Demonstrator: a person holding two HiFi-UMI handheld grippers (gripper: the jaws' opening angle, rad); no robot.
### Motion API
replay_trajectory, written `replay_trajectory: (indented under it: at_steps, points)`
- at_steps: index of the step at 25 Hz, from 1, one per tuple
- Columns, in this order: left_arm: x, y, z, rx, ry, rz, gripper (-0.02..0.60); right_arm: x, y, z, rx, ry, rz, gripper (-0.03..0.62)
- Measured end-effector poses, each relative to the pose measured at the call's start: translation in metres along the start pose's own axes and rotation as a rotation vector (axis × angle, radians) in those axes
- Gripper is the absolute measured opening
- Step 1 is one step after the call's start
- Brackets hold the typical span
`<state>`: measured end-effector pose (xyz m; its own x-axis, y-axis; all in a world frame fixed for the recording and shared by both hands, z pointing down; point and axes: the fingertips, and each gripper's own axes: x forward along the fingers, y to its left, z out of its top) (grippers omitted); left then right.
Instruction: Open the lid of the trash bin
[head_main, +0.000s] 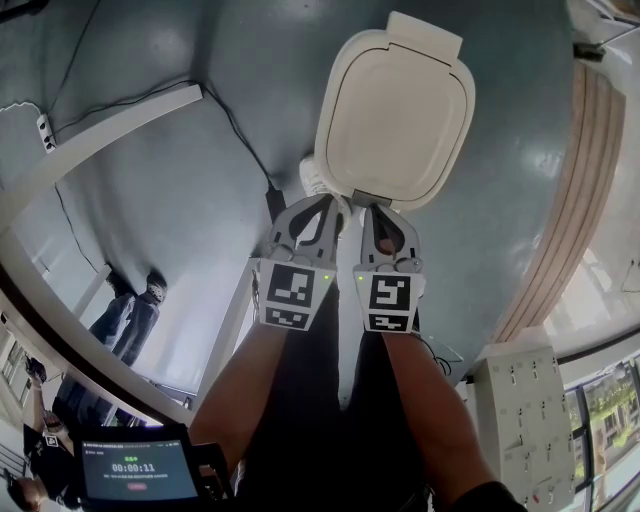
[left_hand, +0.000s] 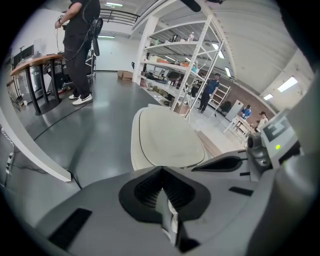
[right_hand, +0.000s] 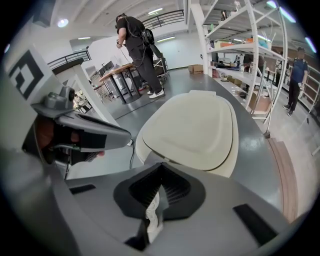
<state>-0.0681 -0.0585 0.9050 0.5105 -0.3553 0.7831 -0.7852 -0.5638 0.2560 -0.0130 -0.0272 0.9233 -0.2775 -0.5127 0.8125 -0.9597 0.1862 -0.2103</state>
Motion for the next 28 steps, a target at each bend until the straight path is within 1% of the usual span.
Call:
replay_trajectory:
  at_steps: [6, 11, 16, 21, 26, 28]
  points:
    - [-0.003, 0.0, -0.003, -0.01, 0.005, 0.002, 0.0, -0.002, 0.003, 0.002, -0.017, 0.012, -0.013, -0.002]
    - [0.001, 0.002, -0.01, -0.036, 0.039, 0.014, 0.0, -0.002, 0.001, 0.004, -0.028, 0.022, 0.006, -0.002]
    - [0.0, 0.001, -0.013, -0.05, 0.048, 0.013, 0.0, -0.001, 0.002, 0.006, -0.033, 0.028, 0.01, -0.002]
    - [0.0, 0.0, -0.013, -0.047, 0.046, 0.01, 0.0, -0.001, 0.004, 0.007, -0.038, 0.03, 0.012, -0.002]
    - [-0.001, 0.001, -0.012, -0.091, 0.04, 0.01, 0.0, -0.001, 0.005, 0.006, -0.031, 0.033, 0.02, -0.002]
    - [-0.001, 0.001, -0.011, -0.095, 0.037, 0.01, 0.0, -0.002, 0.005, 0.007, -0.022, 0.033, 0.023, -0.002]
